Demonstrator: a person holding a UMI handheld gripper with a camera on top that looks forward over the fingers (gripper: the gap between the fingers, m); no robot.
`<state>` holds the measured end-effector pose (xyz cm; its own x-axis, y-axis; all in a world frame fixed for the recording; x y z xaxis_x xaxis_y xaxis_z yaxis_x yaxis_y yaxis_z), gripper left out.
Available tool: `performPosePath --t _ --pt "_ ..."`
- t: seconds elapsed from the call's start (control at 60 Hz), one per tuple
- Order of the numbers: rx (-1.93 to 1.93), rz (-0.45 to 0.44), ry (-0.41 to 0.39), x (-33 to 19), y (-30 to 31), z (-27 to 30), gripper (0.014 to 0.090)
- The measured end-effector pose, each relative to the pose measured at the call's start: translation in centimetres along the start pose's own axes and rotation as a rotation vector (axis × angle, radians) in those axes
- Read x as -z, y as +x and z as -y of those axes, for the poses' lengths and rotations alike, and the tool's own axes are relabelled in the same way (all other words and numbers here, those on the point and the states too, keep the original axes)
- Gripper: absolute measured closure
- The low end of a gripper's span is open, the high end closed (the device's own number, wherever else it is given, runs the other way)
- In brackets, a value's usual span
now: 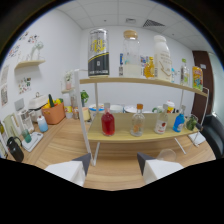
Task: Make me a cup of Vodka Sunrise.
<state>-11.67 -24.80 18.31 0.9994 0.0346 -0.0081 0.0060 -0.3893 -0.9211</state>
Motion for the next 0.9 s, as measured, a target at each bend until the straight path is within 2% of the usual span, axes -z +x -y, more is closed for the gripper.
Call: performPosePath --t 0.167,0.183,0.2,0.333,0.533,0.7,0.9 --pt "0.019 -0.006 0.052 -4.7 -0.7 3.4 0.0183" --pt "0.018 -0.006 0.054 -5.1 -0.8 3.6 0.0226" --pt "0.017 -0.007 0.059 -5.5 -0.8 3.9 0.0187" --pt "0.004 -0.016 0.082 -8.6 -0.9 5.4 0.0208" --pt "-0.007 -0.023 0.071 -11.6 -1.4 5.9 0.0422" --pt "0.0 -0.038 0.077 -12.7 -1.4 6.2 0.0683" --pt "0.004 -0.027 0.084 -12.6 -1.6 6.2 0.0701"
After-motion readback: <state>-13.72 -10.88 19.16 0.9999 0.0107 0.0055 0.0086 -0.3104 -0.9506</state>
